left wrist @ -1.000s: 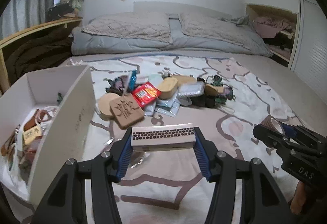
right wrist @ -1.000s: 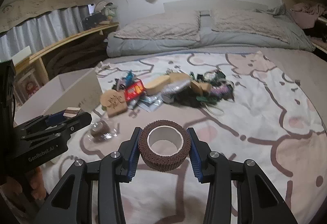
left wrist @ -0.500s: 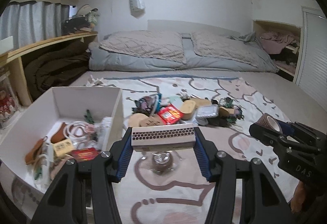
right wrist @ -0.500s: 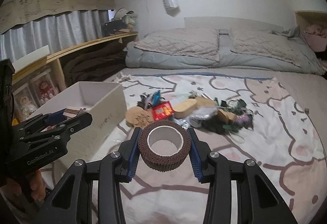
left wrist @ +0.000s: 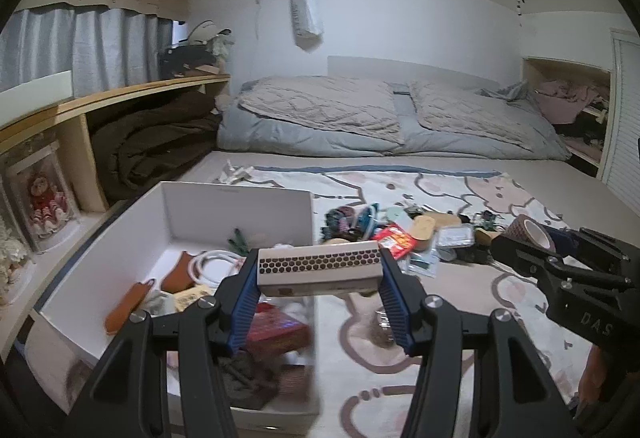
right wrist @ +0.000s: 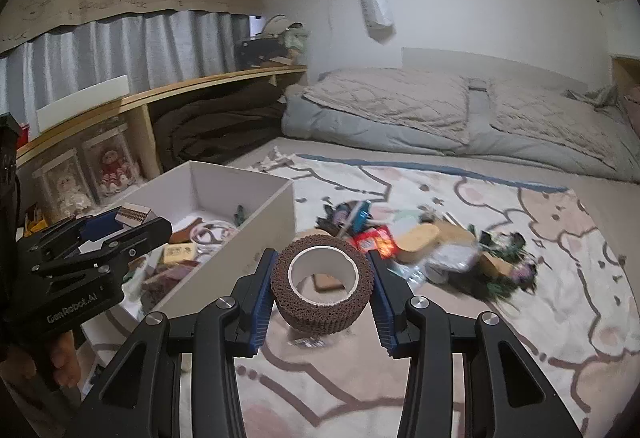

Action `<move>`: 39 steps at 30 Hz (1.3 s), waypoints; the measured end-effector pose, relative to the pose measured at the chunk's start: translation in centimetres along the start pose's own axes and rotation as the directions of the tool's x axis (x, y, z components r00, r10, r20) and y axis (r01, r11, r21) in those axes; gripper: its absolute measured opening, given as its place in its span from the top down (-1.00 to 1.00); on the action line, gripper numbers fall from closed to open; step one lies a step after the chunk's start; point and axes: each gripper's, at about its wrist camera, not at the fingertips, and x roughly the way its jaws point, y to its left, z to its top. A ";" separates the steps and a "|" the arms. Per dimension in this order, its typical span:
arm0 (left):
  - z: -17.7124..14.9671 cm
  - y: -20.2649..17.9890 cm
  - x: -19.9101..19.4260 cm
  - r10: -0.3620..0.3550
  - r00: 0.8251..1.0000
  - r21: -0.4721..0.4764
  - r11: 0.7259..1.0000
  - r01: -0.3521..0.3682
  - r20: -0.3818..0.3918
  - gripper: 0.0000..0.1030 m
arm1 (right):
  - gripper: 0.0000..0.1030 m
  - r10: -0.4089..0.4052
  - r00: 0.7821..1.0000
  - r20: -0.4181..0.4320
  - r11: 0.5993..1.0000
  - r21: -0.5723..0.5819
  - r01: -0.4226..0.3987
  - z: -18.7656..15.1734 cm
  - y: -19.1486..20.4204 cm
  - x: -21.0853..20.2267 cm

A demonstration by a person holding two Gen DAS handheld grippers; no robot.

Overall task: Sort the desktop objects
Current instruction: 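Carry the matchbox in the left gripper to the shoebox while right carries the tape roll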

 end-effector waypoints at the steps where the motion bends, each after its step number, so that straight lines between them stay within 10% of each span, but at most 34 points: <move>1: 0.0 0.4 0.0 0.006 1.000 -0.002 1.000 -0.006 0.000 -0.08 | 0.15 0.008 1.000 0.001 1.000 -0.006 -0.008 0.2 0.5 0.3; 39: 5.0 14.9 8.7 0.134 0.974 -0.089 0.984 -0.152 -0.181 -0.08 | 0.15 0.226 0.953 -0.201 0.961 -0.117 -0.253 3.6 12.1 9.8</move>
